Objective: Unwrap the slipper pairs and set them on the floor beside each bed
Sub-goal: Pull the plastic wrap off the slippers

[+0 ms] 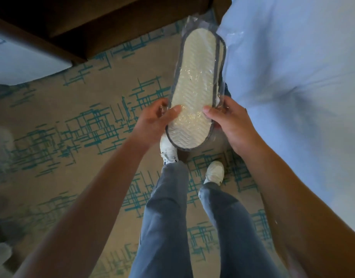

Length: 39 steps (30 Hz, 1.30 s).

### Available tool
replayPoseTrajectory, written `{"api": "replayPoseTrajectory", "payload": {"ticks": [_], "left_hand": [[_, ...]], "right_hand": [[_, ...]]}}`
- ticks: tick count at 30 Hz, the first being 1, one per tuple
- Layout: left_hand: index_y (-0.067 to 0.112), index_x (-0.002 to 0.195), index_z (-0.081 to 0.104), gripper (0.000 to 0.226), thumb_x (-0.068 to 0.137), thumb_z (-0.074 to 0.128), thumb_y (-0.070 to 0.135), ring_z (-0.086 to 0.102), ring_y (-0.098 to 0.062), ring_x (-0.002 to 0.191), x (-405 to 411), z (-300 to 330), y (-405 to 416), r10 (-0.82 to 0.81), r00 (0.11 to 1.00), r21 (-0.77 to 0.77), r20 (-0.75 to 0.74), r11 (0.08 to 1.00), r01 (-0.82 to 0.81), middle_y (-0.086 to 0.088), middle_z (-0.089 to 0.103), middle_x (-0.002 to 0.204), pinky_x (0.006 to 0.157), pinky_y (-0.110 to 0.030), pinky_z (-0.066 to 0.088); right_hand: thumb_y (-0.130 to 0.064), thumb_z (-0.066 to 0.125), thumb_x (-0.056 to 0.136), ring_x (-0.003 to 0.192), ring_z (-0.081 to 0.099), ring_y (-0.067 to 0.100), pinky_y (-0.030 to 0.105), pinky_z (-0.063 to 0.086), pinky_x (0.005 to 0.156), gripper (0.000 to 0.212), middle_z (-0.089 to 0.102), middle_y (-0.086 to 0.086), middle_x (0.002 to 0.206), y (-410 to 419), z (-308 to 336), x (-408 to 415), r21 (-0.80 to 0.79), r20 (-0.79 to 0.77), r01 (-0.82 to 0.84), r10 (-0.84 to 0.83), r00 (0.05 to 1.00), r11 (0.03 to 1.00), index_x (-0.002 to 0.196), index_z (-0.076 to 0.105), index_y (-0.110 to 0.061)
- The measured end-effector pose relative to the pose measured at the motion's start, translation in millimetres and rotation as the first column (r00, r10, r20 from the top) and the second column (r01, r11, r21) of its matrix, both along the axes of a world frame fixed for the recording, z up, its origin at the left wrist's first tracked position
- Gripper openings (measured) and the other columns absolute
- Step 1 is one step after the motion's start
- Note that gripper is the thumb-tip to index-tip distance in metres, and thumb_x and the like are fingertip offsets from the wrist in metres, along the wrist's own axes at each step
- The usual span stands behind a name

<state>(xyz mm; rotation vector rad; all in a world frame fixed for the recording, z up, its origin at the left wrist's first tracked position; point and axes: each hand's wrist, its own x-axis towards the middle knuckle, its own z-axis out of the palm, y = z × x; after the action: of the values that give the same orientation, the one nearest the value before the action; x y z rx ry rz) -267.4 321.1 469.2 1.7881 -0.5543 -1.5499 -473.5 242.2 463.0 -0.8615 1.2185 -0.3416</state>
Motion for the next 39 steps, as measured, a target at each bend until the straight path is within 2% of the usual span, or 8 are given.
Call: {"api": "replayPoseTrajectory", "payload": {"ticks": [5,12,15,19,22,29,33,39], "left_hand": [[0.013,0.108,0.071,0.052,0.073,0.076,0.050,0.072,-0.031,0.099,1,-39,12,-0.030,0.999,0.070,-0.040,0.997,0.032,-0.014,0.075,0.107,0.097,-0.052,0.056],[0.045,0.089,0.072,0.026,0.069,0.079,0.059,0.068,0.008,0.067,26,-119,29,-0.075,0.974,-0.031,0.215,0.996,0.083,0.021,0.076,0.079,0.065,-0.015,0.054],[0.037,0.100,0.071,0.040,0.066,0.083,0.055,0.072,-0.007,0.079,32,-158,29,-0.036,0.995,0.006,0.096,0.999,0.035,0.008,0.078,0.091,0.073,-0.039,0.059],[0.021,0.135,0.056,0.079,0.064,0.084,0.043,0.074,-0.015,0.089,27,-202,22,-0.072,0.994,0.040,-0.079,0.996,0.075,0.002,0.079,0.102,0.079,-0.033,0.055],[0.023,0.127,0.062,0.054,0.076,0.080,0.026,0.073,-0.011,0.089,24,-227,9,-0.194,0.971,0.026,-0.141,0.980,0.199,0.004,0.078,0.107,0.080,-0.029,0.056],[0.012,0.109,0.068,0.032,0.078,0.065,0.010,0.074,-0.016,0.088,12,-256,-18,-0.349,0.919,-0.063,-0.181,0.937,0.343,-0.001,0.078,0.098,0.086,-0.029,0.060],[0.015,0.094,0.076,0.020,0.085,0.060,0.022,0.075,-0.015,0.079,1,-258,-12,-0.241,0.939,-0.170,-0.244,0.964,0.203,-0.002,0.078,0.088,0.074,-0.026,0.060],[0.010,0.127,0.066,0.039,0.092,0.071,0.026,0.076,-0.025,0.104,-25,-269,13,-0.016,0.980,-0.201,-0.196,0.979,-0.024,-0.011,0.077,0.116,0.083,-0.035,0.062]], "right_hand": [[-0.020,0.079,0.085,0.095,0.076,0.013,0.026,0.059,0.083,0.034,0.079,-0.002,0.102,16,-38,-2,0.017,-0.015,0.015,-0.015,1.000,1.000,0.118,0.068,-0.015],[-0.036,0.081,0.075,0.092,0.074,0.025,0.038,0.060,0.075,0.030,0.077,0.006,0.101,39,-111,16,0.031,-0.022,0.040,-0.039,0.999,0.999,0.103,0.073,-0.026],[-0.030,0.080,0.079,0.096,0.072,0.032,0.049,0.057,0.081,0.031,0.075,0.013,0.103,36,-146,21,0.043,0.024,0.033,-0.034,0.999,0.999,0.106,0.072,-0.019],[-0.025,0.078,0.084,0.104,0.073,0.026,0.048,0.058,0.088,0.032,0.076,0.007,0.111,29,-190,5,0.013,0.080,-0.049,0.048,0.996,0.999,0.115,0.070,-0.024],[-0.023,0.076,0.082,0.105,0.073,0.016,0.033,0.055,0.089,0.048,0.076,-0.002,0.115,19,-220,-6,-0.004,0.165,-0.097,0.096,0.982,0.995,0.129,0.064,-0.022],[-0.023,0.076,0.077,0.121,0.066,0.028,0.052,0.046,0.110,0.057,0.070,0.008,0.128,9,-277,-20,-0.068,0.246,-0.170,0.181,0.952,0.983,0.132,0.064,-0.021],[-0.018,0.076,0.077,0.125,0.062,0.035,0.056,0.043,0.111,0.055,0.069,0.013,0.130,10,-289,-23,-0.053,0.319,-0.157,0.165,0.933,0.986,0.130,0.065,-0.018],[-0.013,0.073,0.088,0.106,0.074,0.020,0.042,0.058,0.094,0.029,0.077,0.001,0.114,23,-284,-20,-0.200,0.279,-0.247,0.296,0.913,0.948,0.109,0.075,-0.032]]}}
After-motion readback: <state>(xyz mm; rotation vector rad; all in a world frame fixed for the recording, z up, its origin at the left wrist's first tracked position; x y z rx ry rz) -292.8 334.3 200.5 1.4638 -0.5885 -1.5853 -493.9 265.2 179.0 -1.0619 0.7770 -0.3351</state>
